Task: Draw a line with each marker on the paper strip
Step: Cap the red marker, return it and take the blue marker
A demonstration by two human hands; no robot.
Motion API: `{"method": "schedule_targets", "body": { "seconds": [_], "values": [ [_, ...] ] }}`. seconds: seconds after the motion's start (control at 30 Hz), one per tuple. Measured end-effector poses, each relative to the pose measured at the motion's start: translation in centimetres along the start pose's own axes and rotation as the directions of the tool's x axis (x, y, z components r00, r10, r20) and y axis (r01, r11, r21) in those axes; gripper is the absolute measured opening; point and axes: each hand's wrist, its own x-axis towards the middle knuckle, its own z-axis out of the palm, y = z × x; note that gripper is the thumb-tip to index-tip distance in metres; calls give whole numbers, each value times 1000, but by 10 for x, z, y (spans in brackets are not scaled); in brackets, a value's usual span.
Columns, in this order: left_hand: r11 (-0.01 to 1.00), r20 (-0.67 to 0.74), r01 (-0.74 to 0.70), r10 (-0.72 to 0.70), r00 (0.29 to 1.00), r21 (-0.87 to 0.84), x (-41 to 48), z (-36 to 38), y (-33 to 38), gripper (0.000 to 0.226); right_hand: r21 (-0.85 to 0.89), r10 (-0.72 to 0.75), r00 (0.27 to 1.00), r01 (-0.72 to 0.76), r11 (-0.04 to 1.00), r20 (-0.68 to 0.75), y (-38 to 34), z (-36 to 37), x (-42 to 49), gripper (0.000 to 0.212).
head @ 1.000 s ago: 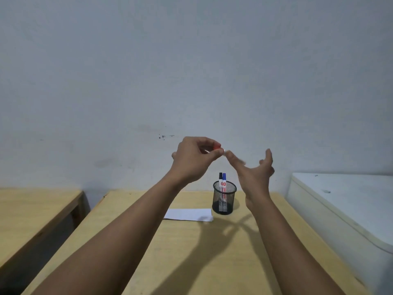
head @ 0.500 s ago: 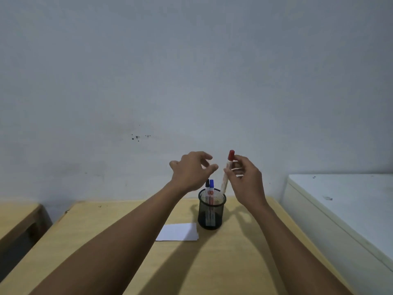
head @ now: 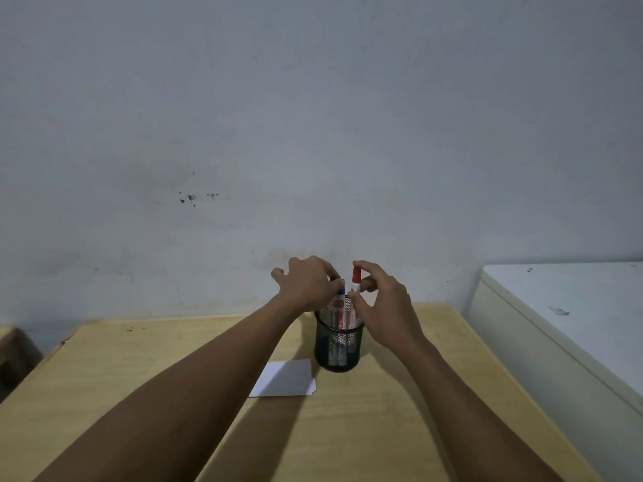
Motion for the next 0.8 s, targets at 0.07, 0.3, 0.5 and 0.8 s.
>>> {"method": "schedule_targets", "body": {
  "seconds": [0.07,0.3,0.5,0.8],
  "values": [
    [999,-4,2,-3,1000,-51,1,0,-1,21,-43,17,1000,-16,999,15,2,2,0,44],
    [985,-47,-29,21,999,-169,4,-6,4,20,-140,74,995,-63,988,69,-1,2,-3,38],
    [968,-199,-97,50,979,-231,-5,-43,16,19,46,64,998,-65,997,22,-20,-12,-4,48],
    [636,-227,-82,-150,962,-767,-62,-147,32,21,504,101,993,-114,856,52,-97,-61,-14,41]
  ]
}}
